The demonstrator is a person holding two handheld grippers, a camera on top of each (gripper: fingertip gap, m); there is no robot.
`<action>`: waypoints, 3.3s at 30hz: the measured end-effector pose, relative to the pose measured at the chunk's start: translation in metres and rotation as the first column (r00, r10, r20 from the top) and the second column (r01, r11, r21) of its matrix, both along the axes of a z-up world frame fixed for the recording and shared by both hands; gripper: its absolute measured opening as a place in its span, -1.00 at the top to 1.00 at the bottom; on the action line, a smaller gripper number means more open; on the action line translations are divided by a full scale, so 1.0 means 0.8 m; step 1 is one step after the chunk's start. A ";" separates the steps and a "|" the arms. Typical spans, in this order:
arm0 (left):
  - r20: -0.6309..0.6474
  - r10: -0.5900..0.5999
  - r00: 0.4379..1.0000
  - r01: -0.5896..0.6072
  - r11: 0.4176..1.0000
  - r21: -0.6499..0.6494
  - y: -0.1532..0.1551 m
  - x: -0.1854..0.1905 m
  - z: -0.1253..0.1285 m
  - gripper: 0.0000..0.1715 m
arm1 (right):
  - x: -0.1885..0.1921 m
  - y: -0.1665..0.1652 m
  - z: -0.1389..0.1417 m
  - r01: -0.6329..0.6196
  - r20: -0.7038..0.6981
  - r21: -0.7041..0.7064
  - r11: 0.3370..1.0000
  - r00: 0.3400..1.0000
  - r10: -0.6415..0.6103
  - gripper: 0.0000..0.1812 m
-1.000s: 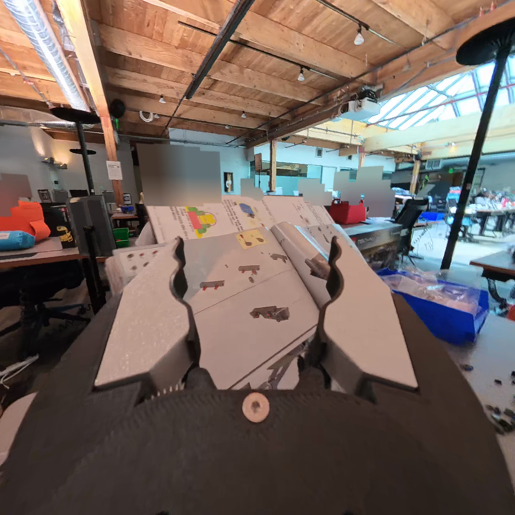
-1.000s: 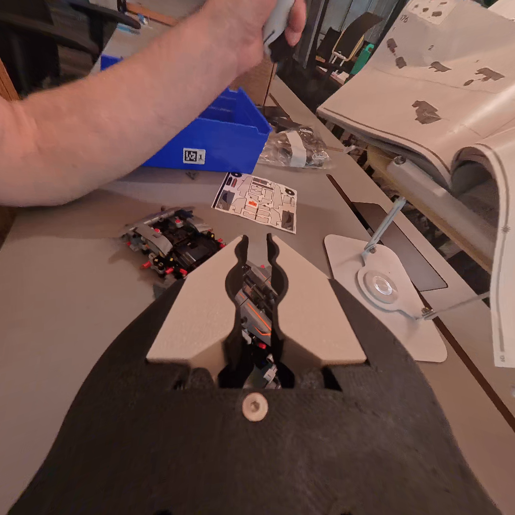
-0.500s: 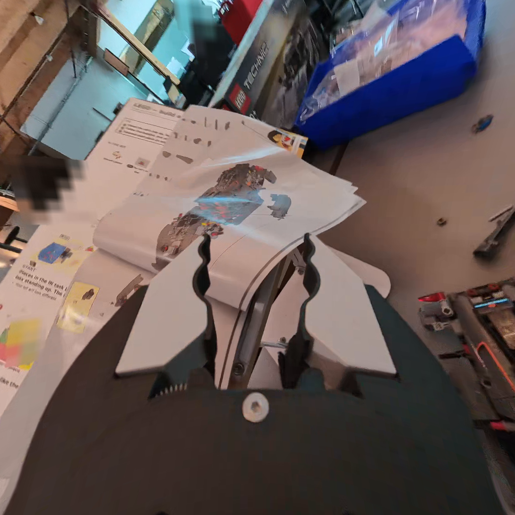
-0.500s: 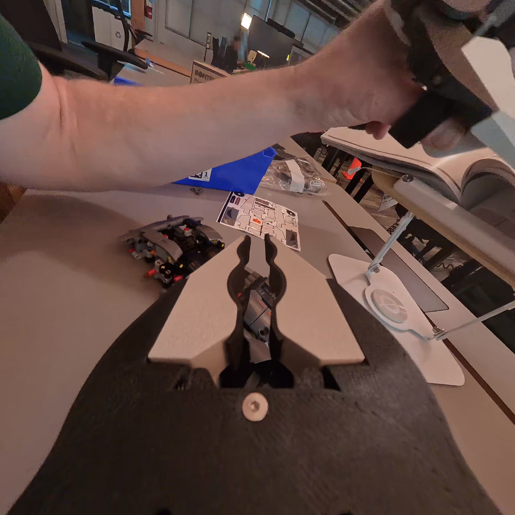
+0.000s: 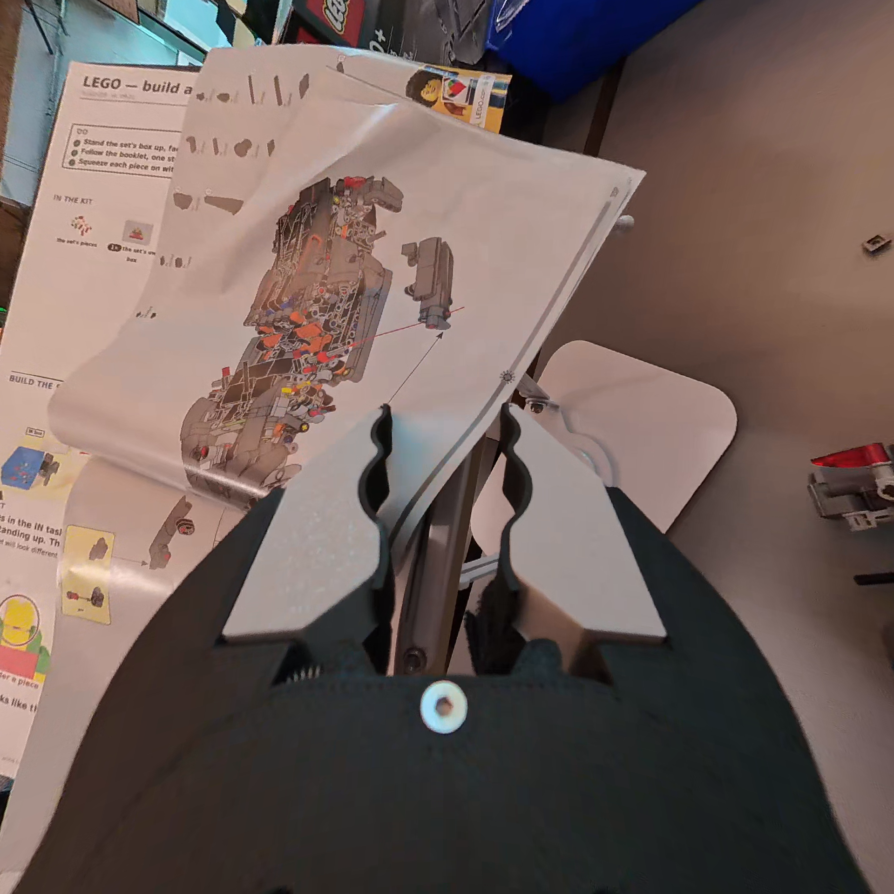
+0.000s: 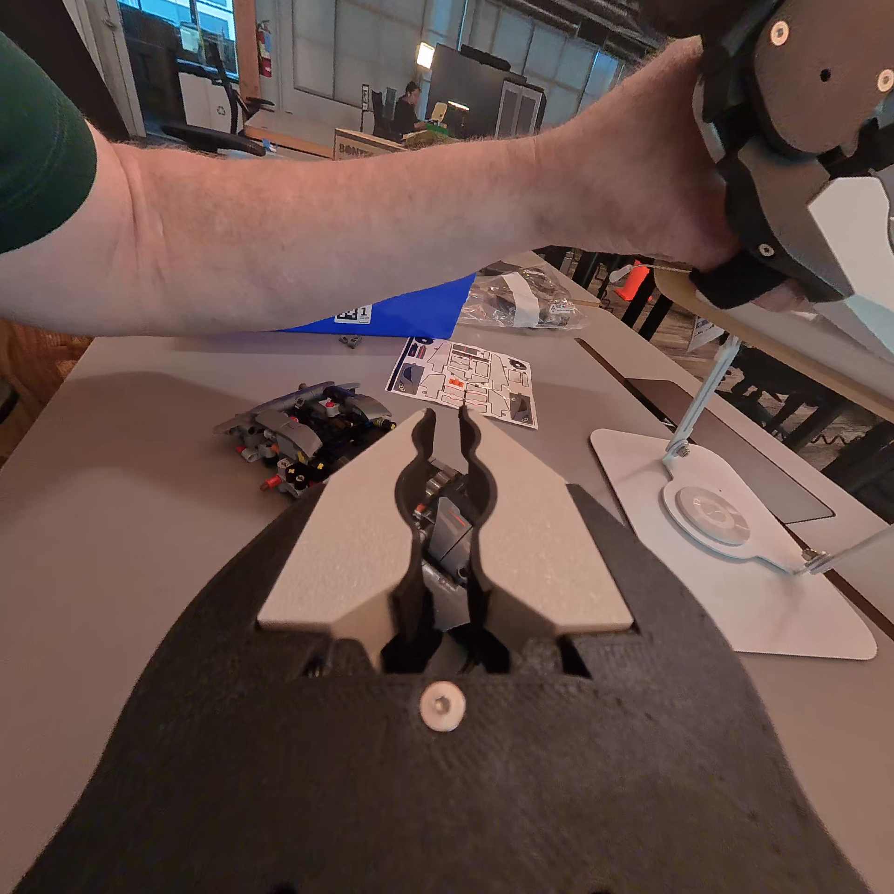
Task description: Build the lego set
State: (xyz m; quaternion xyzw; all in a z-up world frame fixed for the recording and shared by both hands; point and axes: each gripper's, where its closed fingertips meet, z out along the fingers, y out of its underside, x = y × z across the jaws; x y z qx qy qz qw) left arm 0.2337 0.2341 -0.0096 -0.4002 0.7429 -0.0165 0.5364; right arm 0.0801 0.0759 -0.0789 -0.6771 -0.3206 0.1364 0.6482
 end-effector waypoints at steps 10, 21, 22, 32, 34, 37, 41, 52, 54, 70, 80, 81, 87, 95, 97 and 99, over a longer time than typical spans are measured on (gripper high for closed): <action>-0.001 0.009 1.000 -0.009 1.000 -0.008 0.003 0.003 -0.005 0.53 | 0.000 0.000 0.000 -0.003 -0.012 -0.009 1.000 1.000 0.003 0.92; -0.016 0.007 1.000 -0.008 0.999 -0.032 -0.001 0.002 -0.003 0.58 | 0.126 0.025 0.032 0.236 -0.320 -0.064 0.970 0.915 -0.244 0.85; -0.015 0.006 1.000 -0.007 0.999 -0.036 -0.002 0.002 -0.003 0.60 | 0.137 0.027 0.031 0.240 -0.357 -0.090 0.967 0.899 -0.256 0.85; -0.016 -0.007 1.000 0.006 0.998 -0.059 -0.008 0.003 -0.005 0.76 | 0.138 0.033 0.015 0.194 -0.354 -0.153 0.969 0.905 -0.237 0.81; -0.016 -0.016 1.000 0.015 0.998 -0.062 -0.011 0.002 -0.004 0.83 | 0.137 0.034 0.010 0.199 -0.336 -0.157 0.967 0.910 -0.241 0.82; -0.009 -0.017 1.000 0.017 0.998 -0.062 -0.012 0.001 -0.004 0.89 | 0.138 0.035 0.009 0.194 -0.347 -0.166 0.967 0.906 -0.241 0.82; 0.000 -0.013 1.000 0.013 0.998 -0.068 -0.009 -0.002 -0.003 0.92 | 0.138 0.034 0.008 0.183 -0.352 -0.169 0.969 0.907 -0.232 0.83; 0.002 -0.005 1.000 0.005 0.997 -0.071 -0.007 -0.003 -0.006 0.97 | 0.124 0.033 0.001 0.137 -0.333 -0.184 0.973 0.923 -0.193 0.84; 0.005 -0.006 1.000 0.006 0.997 -0.074 -0.008 -0.003 -0.006 0.97 | 0.124 0.033 0.000 0.138 -0.328 -0.185 0.973 0.925 -0.193 0.85; 0.113 0.042 0.993 -0.028 0.991 -0.128 -0.025 -0.039 0.023 0.55 | 0.121 0.033 -0.004 0.125 -0.325 -0.197 0.972 0.927 -0.185 0.83; 0.124 0.148 0.981 -0.116 0.966 -0.233 -0.050 -0.120 -0.009 0.48 | 0.119 0.033 -0.005 0.117 -0.329 -0.202 0.972 0.927 -0.180 0.83; 0.121 0.156 0.980 -0.124 0.964 -0.233 -0.051 -0.125 -0.012 0.48 | 0.119 0.033 -0.006 0.116 -0.330 -0.203 0.972 0.927 -0.179 0.83; 0.123 0.235 0.964 -0.200 0.949 -0.244 -0.044 -0.160 -0.016 0.47 | 0.119 0.032 -0.005 0.113 -0.332 -0.202 0.973 0.927 -0.177 0.82; 0.242 0.518 0.820 -0.426 0.836 -0.346 0.033 -0.220 0.004 0.15 | 0.114 0.032 -0.005 0.103 -0.332 -0.205 0.973 0.928 -0.168 0.81; 0.286 0.582 0.761 -0.460 0.796 -0.395 0.068 -0.232 0.013 -0.02 | 0.113 0.032 -0.006 0.105 -0.329 -0.204 0.973 0.929 -0.169 0.81; 0.282 0.656 0.700 -0.485 0.726 -0.487 0.103 -0.241 0.011 -0.16 | 0.113 0.032 -0.007 0.107 -0.324 -0.204 0.973 0.931 -0.170 0.81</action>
